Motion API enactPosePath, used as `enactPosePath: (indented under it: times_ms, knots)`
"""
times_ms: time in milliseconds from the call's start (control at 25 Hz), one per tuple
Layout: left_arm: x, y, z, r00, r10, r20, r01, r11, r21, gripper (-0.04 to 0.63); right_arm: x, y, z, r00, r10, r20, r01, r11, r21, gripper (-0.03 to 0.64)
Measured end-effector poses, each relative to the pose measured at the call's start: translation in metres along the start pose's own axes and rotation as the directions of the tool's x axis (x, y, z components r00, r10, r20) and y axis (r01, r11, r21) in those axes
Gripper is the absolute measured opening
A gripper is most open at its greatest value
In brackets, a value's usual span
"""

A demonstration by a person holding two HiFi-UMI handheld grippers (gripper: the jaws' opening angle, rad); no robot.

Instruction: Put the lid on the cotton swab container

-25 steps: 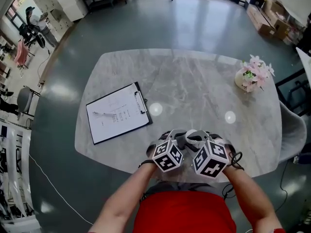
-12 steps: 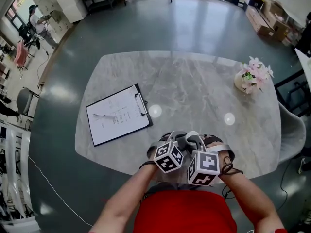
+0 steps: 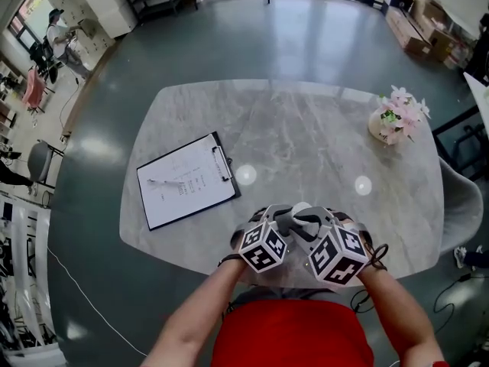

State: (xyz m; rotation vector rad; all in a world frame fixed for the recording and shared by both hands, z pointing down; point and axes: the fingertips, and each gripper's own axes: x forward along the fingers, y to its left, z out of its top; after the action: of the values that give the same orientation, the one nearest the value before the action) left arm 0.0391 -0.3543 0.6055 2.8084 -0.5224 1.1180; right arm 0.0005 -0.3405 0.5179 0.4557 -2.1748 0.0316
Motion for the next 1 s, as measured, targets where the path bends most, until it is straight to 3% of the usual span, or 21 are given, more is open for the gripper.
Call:
enactPosePath:
  times_ms: [160,400,480,600,680,760,840,1000]
  knots:
    - [-0.007,0.003,0.000,0.999,0.019,0.043,-0.017,0.999,-0.037,0.270,-0.015,-0.008,-0.002,0.993,0.013,0.119,-0.032,0.987,0.158,0.115]
    - [-0.020,0.003,-0.009,0.999,0.029,0.041,-0.026,0.997,-0.077,0.289,-0.037,-0.019,-0.012,0.968,-0.025,0.248,-0.056,0.947,0.315,0.115]
    - [-0.033,0.004,-0.010,0.996,0.062,0.057,-0.056,0.993,-0.105,0.293,-0.051,-0.024,-0.012,0.938,-0.050,0.342,-0.094,0.916,0.390,0.115]
    - [-0.069,0.006,0.000,0.978,0.156,0.137,-0.130,0.975,-0.179,0.295,-0.079,-0.030,-0.008,0.861,-0.093,0.501,-0.176,0.868,0.464,0.114]
    - [-0.100,0.005,0.020,0.943,0.230,0.239,-0.168,0.953,-0.253,0.295,-0.101,-0.034,-0.003,0.796,-0.124,0.592,-0.226,0.847,0.482,0.112]
    - [-0.135,0.001,0.044,0.888,0.302,0.347,-0.176,0.920,-0.351,0.247,-0.122,-0.035,0.001,0.734,-0.156,0.661,-0.264,0.831,0.489,0.110]
    - [-0.169,-0.002,0.067,0.819,0.385,0.425,-0.188,0.881,-0.435,0.146,-0.140,-0.034,0.002,0.682,-0.182,0.708,-0.285,0.826,0.486,0.104]
    - [-0.229,-0.012,0.100,0.669,0.518,0.534,-0.244,0.831,-0.500,0.008,-0.170,-0.021,0.003,0.595,-0.198,0.779,-0.298,0.846,0.442,0.072]
